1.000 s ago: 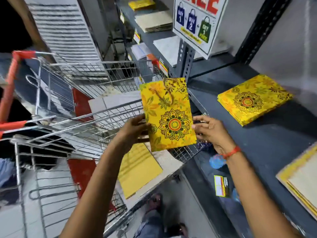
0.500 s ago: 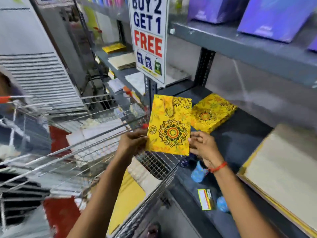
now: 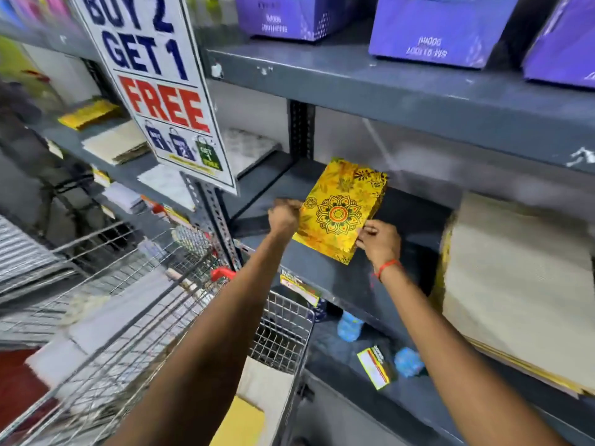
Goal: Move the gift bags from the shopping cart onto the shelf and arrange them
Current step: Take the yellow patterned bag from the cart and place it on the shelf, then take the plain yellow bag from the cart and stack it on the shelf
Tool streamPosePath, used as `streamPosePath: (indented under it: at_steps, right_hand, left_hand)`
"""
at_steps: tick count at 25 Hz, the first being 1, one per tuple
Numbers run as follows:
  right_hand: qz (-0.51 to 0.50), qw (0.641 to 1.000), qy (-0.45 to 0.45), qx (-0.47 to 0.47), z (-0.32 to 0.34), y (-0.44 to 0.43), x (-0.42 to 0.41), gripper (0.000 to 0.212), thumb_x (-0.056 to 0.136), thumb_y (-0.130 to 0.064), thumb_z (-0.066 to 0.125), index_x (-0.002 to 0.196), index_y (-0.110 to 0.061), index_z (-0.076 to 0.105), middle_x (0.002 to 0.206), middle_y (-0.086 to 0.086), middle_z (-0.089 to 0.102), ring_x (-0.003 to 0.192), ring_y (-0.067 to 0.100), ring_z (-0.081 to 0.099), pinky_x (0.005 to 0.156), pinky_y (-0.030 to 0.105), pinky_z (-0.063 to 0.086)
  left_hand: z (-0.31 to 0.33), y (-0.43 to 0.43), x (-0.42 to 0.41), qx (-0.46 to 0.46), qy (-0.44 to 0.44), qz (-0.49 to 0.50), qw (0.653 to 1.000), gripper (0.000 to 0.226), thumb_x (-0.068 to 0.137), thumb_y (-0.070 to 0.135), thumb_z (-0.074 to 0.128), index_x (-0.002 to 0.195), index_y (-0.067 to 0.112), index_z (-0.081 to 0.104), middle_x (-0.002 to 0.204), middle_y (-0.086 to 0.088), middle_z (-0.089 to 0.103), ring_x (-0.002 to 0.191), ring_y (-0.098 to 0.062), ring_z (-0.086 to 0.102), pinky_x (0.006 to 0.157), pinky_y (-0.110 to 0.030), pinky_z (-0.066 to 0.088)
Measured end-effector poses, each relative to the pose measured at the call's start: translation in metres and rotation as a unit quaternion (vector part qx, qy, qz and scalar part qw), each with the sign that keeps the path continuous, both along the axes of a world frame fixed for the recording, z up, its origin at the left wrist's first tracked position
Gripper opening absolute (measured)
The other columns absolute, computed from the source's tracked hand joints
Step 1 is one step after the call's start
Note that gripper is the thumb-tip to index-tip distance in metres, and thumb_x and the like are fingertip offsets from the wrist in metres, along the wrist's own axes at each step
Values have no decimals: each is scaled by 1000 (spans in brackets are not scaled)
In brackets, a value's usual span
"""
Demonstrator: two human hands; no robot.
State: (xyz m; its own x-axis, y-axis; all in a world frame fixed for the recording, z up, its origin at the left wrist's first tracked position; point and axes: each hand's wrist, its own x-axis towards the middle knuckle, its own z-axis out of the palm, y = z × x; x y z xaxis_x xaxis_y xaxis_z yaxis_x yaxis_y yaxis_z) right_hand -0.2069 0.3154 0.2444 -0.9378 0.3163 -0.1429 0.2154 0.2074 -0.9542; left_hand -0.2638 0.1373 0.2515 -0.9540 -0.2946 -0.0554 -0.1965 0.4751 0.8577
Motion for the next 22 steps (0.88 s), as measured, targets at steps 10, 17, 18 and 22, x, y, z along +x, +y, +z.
streamPosePath:
  at_steps: [10, 17, 18, 22]
  right_hand:
    - [-39, 973, 24, 225, -7, -24, 16, 41, 86, -18, 61, 122, 2, 56, 117, 30, 59, 120, 36, 45, 102, 41, 38]
    - [86, 979, 158, 100, -33, -126, 79, 47, 85, -6, 62, 129, 6, 50, 124, 32, 45, 114, 40, 52, 94, 30, 46]
    - [129, 976, 146, 103, -49, -145, 88, 46, 84, -6, 63, 127, 6, 52, 121, 31, 47, 111, 40, 53, 95, 32, 46]
    - [297, 950, -1, 98, -124, -216, 121, 30, 84, -7, 64, 111, 5, 60, 111, 26, 51, 94, 35, 58, 88, 42, 50]
  left_hand:
    - [-28, -4, 6, 98, -56, 35, 993, 19, 79, 2, 64, 97, -3, 68, 95, -18, 70, 97, -20, 64, 73, -31, 46]
    - [-45, -108, 149, 286, -8, 95, 954, 21, 85, -7, 57, 104, -10, 64, 75, -3, 73, 50, 10, 60, 54, -7, 47]
    - [-58, -127, 175, 306, -22, 124, 944, 16, 85, -8, 56, 97, -4, 66, 64, 6, 73, 49, 8, 61, 51, -8, 47]
    - [-129, -176, 258, 270, -111, 303, 907, 26, 84, -8, 57, 109, -10, 63, 44, 18, 65, 37, 8, 51, 40, -5, 37]
